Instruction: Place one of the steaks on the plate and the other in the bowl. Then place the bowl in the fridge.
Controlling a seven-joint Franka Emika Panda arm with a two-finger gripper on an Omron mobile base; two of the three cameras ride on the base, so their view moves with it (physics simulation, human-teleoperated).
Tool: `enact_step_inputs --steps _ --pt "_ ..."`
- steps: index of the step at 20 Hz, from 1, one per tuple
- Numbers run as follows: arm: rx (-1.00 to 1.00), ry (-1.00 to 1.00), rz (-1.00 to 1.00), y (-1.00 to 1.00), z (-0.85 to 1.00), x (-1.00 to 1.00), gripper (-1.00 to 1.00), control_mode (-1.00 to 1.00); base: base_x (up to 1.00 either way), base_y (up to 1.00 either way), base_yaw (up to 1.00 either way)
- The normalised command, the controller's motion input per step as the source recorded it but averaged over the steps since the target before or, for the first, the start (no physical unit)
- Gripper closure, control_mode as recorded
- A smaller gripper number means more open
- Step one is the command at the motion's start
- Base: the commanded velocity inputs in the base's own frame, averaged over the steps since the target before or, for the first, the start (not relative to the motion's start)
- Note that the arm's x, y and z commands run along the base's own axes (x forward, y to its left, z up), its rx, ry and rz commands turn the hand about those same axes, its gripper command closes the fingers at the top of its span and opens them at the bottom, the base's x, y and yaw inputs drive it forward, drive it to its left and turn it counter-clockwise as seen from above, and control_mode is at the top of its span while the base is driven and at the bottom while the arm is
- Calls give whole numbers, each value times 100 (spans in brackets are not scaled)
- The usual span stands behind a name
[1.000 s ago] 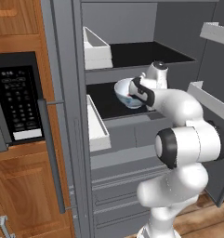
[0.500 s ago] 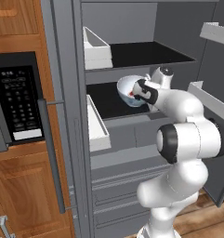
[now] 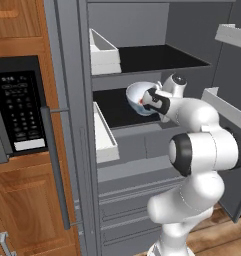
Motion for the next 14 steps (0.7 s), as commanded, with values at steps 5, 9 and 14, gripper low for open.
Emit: enact_step_inputs --steps 5,9,14 --pt "-2 0 0 0 13 9 -100 -100 0 0 0" --pt "0 -4 0 1 29 0 -100 -100 0 0 0" --pt "0 -13 0 0 19 -24 -100 -100 0 0 0"
